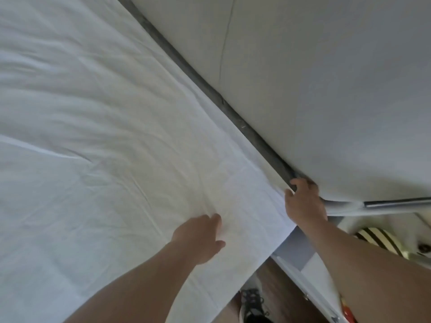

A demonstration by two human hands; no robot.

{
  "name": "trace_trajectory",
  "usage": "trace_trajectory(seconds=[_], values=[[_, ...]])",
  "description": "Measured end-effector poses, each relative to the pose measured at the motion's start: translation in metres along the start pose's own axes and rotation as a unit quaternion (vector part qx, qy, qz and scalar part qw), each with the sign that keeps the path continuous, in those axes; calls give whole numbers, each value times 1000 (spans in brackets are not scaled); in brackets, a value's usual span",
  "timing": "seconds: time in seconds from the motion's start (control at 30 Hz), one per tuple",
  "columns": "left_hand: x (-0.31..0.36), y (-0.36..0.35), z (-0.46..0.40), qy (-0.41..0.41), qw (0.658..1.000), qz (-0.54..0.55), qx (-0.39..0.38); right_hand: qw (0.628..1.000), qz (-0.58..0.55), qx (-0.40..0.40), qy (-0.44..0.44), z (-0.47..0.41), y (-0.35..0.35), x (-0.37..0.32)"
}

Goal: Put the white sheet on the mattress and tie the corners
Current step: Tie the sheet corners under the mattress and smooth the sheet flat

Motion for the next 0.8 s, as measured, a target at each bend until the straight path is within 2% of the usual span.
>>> trace_trajectory(seconds=[0.07, 0.17, 0.27, 0.37, 0.53, 0.7, 0.8], values=[[29, -17, -1, -24, 999, -17, -16, 999, -32, 8, -36, 2, 3, 22], [62, -36, 1, -44, 997, -61, -8, 998, -41, 14, -36, 9, 4, 45], [88, -47, -1, -11, 995, -98, 19, 994, -80, 24, -73, 19, 7, 68], [105, -49, -3, 33, 993, -111, 37, 977, -175, -15, -121, 19, 6, 93], [123, -54, -4, 10, 988, -131, 76, 960, -257, -39, -105, 16, 0, 96], [131, -65, -7, -32, 983, -145, 103, 952, -291, -32, -92, 17, -3, 95], [132, -65, -10, -49, 985, -139, 91, 958, -275, -14, -77, 18, -1, 98]])
Point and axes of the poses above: each hand's wrist, its own z-axis away from the middle knuckle, its own y-axis out of the back of the hand, x = y × z, the point moved 3 cm from there along -z, towards the middle knuckle, and after that the axes turned 13 degrees about -z, right-handed, at the moved point
